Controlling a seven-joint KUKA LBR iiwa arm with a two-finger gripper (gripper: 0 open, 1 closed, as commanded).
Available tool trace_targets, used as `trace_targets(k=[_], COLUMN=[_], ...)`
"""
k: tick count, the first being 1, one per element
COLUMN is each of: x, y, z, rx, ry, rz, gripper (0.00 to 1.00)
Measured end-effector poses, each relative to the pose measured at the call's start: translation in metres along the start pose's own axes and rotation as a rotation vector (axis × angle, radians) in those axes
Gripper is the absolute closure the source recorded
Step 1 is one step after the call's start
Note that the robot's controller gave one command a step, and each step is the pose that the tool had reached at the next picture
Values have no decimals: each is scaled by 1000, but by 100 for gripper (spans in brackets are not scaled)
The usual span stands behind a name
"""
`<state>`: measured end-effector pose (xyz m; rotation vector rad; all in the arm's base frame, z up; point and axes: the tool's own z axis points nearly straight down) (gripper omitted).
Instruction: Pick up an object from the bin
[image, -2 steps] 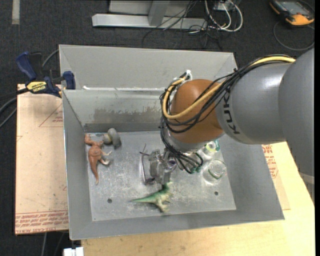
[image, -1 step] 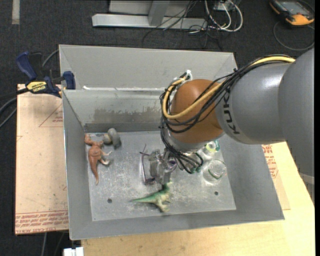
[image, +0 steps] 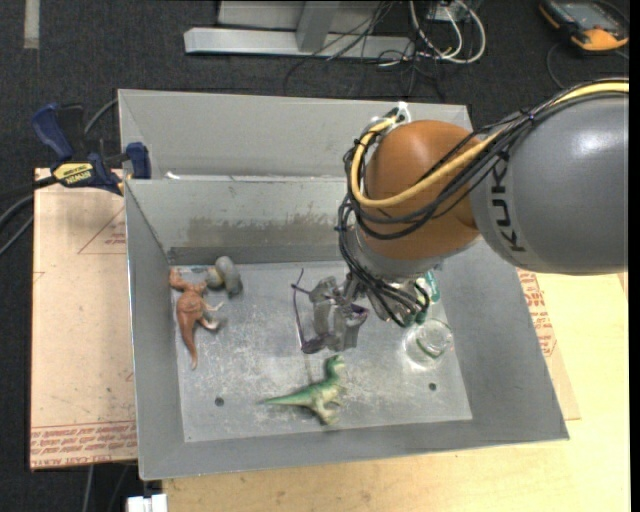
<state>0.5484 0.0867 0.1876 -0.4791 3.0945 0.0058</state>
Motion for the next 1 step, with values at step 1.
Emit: trace_targets(k=[1], x=[-4], y=[-1], z=[-39], rx=[0], ry=[-1], rz=[-33], gripper=[100])
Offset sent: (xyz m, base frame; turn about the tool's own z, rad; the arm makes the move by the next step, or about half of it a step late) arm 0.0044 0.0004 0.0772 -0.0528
